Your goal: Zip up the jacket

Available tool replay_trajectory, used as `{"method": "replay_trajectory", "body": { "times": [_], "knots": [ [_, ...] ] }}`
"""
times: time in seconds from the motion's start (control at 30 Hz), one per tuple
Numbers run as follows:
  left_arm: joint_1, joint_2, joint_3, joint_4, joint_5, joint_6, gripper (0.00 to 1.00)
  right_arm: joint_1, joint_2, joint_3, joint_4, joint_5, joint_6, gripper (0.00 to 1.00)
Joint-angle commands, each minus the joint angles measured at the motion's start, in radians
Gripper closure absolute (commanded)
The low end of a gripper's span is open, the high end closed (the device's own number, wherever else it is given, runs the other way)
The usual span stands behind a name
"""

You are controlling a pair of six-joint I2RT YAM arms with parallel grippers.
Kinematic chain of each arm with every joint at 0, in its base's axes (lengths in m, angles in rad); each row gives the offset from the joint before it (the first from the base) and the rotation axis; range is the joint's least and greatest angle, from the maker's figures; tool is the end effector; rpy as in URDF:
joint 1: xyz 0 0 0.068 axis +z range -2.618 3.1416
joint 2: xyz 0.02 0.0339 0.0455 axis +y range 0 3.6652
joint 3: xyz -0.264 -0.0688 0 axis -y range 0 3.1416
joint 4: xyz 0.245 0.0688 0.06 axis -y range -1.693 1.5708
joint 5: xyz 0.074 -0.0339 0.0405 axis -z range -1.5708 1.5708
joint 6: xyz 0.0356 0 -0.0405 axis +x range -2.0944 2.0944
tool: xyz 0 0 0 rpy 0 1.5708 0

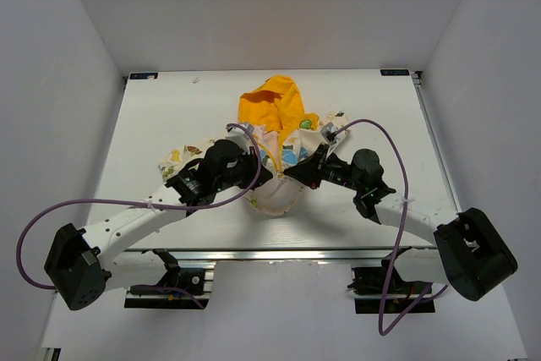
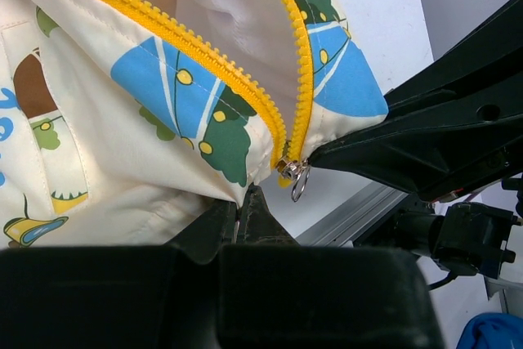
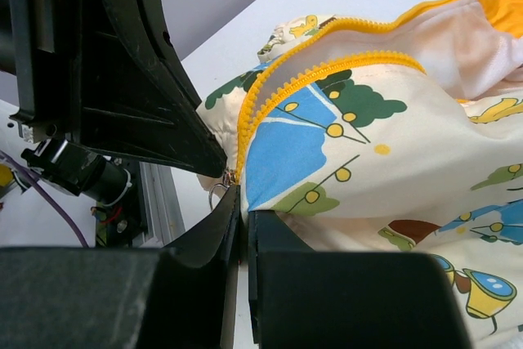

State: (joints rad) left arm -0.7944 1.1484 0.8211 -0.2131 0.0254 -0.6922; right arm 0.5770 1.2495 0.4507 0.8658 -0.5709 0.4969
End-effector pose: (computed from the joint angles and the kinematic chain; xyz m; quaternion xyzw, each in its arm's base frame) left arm 0.1795 -0.1840 0.2760 0.0507 0.8687 -0.3415 0.3552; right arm 0.2026 0.1548 0.2373 -0.2317 0.6466 0.5238 0.5038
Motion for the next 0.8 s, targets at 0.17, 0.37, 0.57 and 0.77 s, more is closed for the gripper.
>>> {"method": "replay_trajectory", "body": {
  "times": [0.17,0.37,0.57,0.77],
  "knots": [
    [-0.005,-0.015,0.055,-0.012,-0.005,0.011,1.00,-0.002,-0.062,0.013,-0.024,0.032,-0.066,1.00],
    [-0.005,-0.016,0.056,-0.017,-0.012,0.013,1.00,0.000,-0.067,0.013,-0.021,0.034,-0.064,1.00],
    [-0.003,-0.019,0.055,-0.017,-0.010,0.011,1.00,-0.002,-0.064,0.008,-0.028,0.031,-0.067,1.00],
    [-0.005,-0.032,0.059,-0.017,-0.012,0.014,1.00,0.000,-0.061,0.006,-0.034,0.025,-0.067,1.00]
  ]
}}
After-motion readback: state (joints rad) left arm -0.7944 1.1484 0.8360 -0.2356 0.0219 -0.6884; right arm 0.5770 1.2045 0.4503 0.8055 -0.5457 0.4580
